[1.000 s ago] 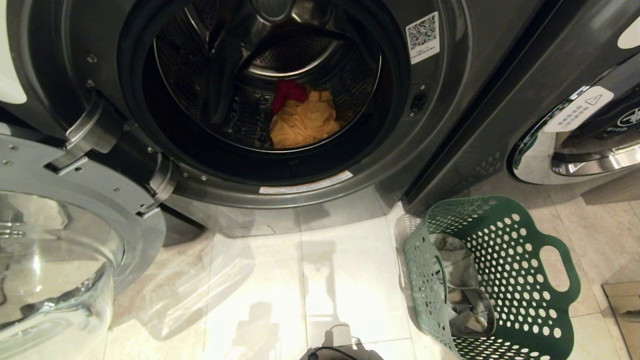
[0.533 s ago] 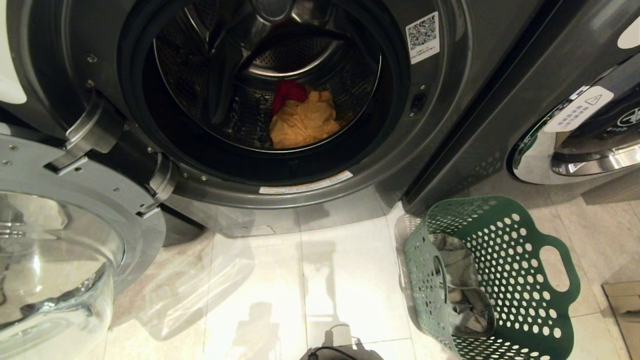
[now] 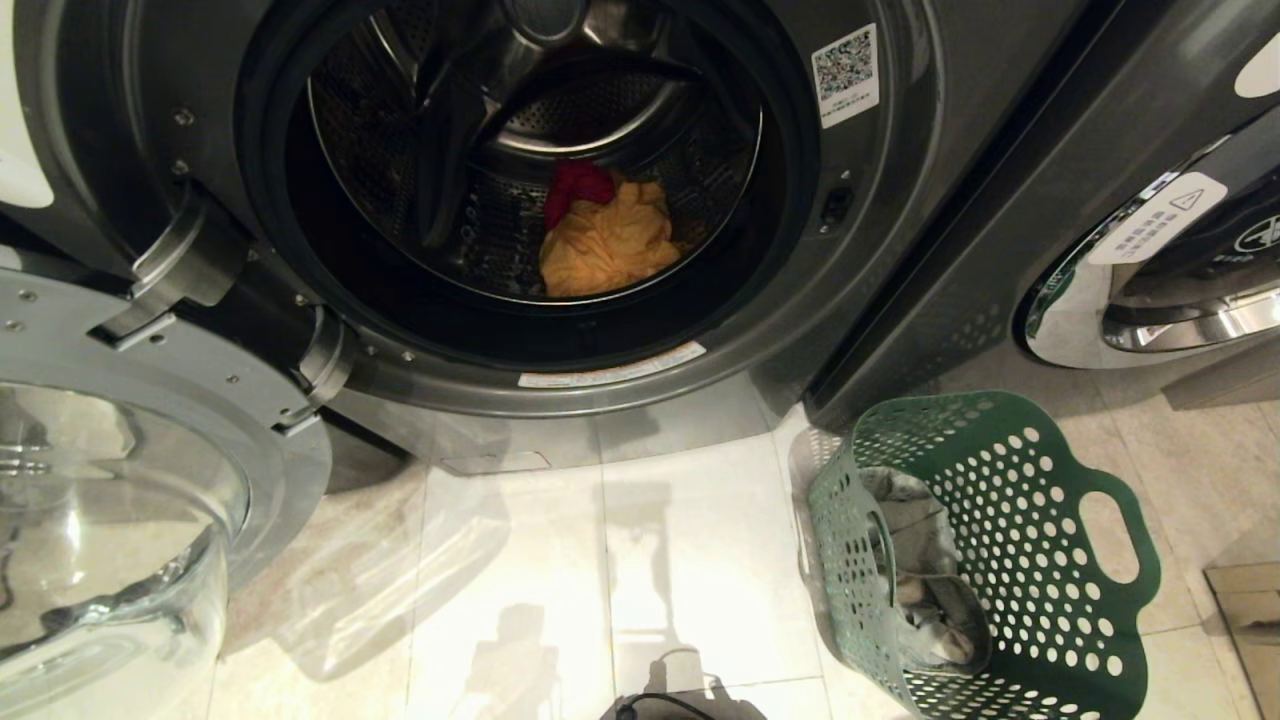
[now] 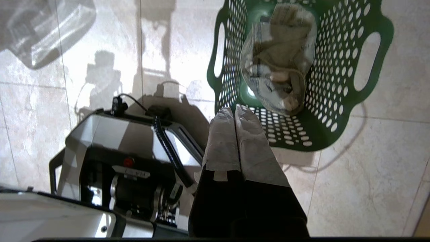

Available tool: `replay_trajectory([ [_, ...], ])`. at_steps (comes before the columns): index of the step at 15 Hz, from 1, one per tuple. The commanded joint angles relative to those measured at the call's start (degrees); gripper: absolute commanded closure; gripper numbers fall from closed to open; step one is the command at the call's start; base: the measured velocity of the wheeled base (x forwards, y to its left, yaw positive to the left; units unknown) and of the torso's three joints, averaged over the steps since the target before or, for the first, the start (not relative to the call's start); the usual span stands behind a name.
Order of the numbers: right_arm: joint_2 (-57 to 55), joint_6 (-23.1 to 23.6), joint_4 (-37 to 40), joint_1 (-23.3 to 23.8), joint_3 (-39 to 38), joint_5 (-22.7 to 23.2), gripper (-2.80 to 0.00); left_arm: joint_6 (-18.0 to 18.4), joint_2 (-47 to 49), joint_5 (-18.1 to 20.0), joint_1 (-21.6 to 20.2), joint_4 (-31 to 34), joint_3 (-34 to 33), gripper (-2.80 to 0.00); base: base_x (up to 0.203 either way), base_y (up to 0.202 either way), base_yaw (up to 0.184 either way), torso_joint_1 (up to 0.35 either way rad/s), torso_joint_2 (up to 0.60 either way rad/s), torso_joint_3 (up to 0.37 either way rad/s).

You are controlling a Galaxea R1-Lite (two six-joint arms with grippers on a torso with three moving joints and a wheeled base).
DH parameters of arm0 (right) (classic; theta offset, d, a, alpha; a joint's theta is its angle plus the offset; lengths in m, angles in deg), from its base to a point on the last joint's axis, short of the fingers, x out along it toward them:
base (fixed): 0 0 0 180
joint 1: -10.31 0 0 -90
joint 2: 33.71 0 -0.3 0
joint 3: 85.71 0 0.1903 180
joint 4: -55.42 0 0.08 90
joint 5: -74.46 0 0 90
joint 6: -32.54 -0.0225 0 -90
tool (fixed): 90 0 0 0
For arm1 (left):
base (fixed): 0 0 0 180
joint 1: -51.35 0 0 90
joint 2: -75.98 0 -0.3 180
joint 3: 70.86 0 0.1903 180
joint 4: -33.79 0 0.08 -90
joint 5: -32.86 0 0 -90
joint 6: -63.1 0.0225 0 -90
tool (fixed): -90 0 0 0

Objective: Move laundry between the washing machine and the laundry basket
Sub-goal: Pick a cloth and place it into the basket

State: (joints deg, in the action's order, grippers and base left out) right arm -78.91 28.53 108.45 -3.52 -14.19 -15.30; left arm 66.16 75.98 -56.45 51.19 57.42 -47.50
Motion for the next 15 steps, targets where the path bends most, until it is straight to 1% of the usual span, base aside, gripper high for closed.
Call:
replay_trajectory([
  [1, 0.26, 0.34, 1.44, -1.19, 0.17, 0.22, 0.00, 0.02, 0.09, 0.02, -0.02, 0.00, 0.00, 0.00, 0.000, 0.000, 0.000, 0.000, 0.00, 0.000],
  [2, 0.66, 1.13, 1.53, -2.08, 0.04, 0.36, 0.00, 0.02, 0.09, 0.02, -0.02, 0.00, 0.00, 0.00, 0.000, 0.000, 0.000, 0.000, 0.00, 0.000],
  [4, 1.08, 2.87, 1.54, -2.34, -0.34, 0.37, 0.00, 0.02, 0.09, 0.02, -0.02, 0.00, 0.00, 0.00, 0.000, 0.000, 0.000, 0.000, 0.00, 0.000],
  [6, 1.16, 3.15, 1.54, -2.34, -0.51, 0.37, 0.00, 0.02, 0.09, 0.02, -0.02, 0.00, 0.00, 0.00, -0.003, -0.003, 0.035, 0.002, 0.00, 0.003],
  [15, 4.12, 2.52, 1.54, -1.58, -3.34, -0.33, 0.00, 0.02, 0.09, 0.02, -0.02, 0.00, 0.00, 0.00, 0.001, -0.006, 0.170, 0.003, 0.00, 0.003],
])
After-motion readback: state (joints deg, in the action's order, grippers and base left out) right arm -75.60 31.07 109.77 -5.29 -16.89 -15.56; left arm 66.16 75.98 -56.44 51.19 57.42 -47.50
